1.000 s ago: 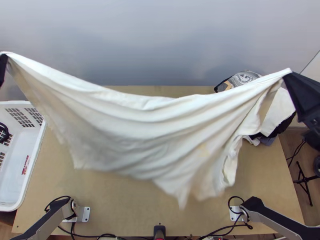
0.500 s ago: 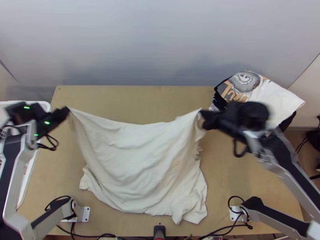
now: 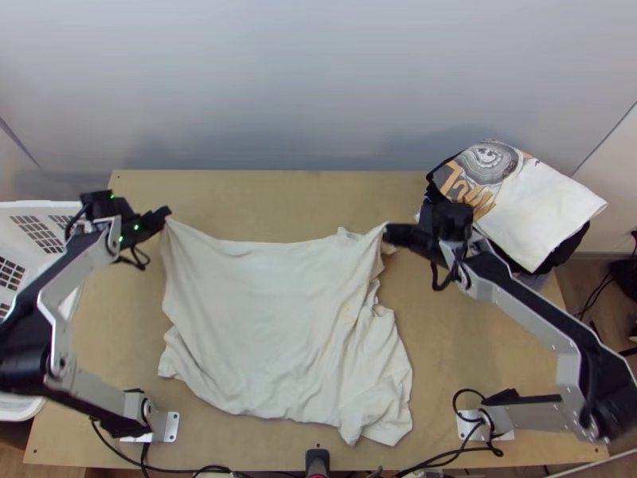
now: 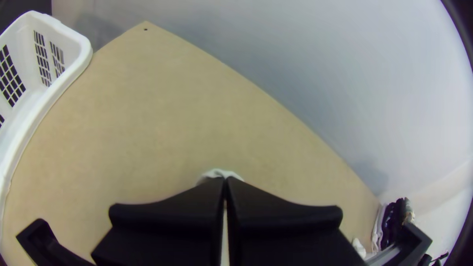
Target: Fold the t-shirt
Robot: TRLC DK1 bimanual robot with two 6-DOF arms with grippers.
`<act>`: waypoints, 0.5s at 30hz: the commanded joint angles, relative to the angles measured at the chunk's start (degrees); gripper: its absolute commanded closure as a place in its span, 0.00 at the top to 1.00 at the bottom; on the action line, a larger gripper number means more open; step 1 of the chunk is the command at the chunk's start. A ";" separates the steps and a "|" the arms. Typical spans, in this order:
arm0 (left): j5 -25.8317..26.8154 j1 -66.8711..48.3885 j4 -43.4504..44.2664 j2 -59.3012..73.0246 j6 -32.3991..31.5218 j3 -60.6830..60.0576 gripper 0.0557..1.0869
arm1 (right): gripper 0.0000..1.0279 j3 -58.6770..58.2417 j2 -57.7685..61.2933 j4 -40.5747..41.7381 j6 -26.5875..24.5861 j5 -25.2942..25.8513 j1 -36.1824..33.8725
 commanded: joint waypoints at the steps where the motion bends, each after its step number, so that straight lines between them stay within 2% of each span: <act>1: -3.30 -0.21 1.77 13.48 -1.02 12.54 0.03 | 0.03 7.46 9.16 3.82 0.12 2.39 -4.18; 9: -7.34 -0.12 0.71 24.81 0.30 24.14 0.03 | 0.03 18.36 18.21 3.82 0.39 5.99 -6.38; 15: -7.87 -0.38 -0.08 29.38 1.70 29.50 0.03 | 0.03 23.37 23.57 3.91 0.47 8.80 -7.00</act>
